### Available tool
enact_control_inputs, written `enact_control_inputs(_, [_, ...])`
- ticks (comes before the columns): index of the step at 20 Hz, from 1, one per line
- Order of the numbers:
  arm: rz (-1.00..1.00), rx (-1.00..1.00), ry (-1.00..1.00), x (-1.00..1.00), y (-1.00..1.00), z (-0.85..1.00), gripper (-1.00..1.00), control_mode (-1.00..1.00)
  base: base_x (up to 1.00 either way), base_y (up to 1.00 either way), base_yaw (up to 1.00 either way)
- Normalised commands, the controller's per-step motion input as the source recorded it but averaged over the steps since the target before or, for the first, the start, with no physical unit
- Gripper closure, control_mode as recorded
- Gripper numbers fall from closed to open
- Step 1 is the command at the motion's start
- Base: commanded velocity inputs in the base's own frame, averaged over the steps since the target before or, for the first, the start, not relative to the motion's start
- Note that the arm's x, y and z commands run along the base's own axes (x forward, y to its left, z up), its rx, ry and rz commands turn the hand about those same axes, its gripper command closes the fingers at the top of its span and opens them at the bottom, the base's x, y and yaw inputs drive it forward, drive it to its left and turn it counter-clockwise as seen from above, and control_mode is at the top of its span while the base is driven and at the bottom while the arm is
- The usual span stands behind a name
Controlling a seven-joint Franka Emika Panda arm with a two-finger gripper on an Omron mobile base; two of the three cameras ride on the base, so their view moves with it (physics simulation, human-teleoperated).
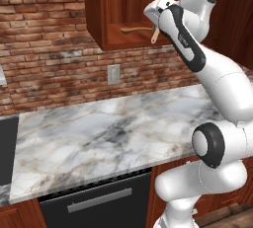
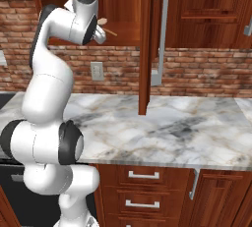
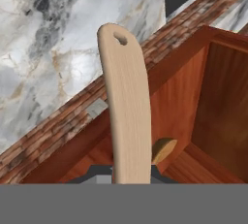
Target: Organize the utensils by type. Pick up the wooden spoons from the counter and place them in the open cabinet. Then pick up the metallic utensils from the counter and place them in the open drawer.
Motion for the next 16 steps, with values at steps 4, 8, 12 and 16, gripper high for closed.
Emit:
enact_control_inputs(4, [0.00, 0.00, 0.00, 0.47, 0.00, 0.00, 1.00, -1.00, 0.00, 0.00, 0.00])
enact_control_inputs(8, [0.00, 0.00, -0.03, 0.36, 0.01, 0.00, 1.00, -1.00, 0.00, 0.00, 0.00])
enact_control_inputs(12, [0.00, 0.00, -0.02, 0.34, 0.04, 0.00, 1.00, -1.00, 0.00, 0.00, 0.00])
enact_control_inputs(16, [0.00, 0.00, 0.00, 0.42, 0.08, -0.09, 1.00, -1.00, 0.00, 0.00, 0.00])
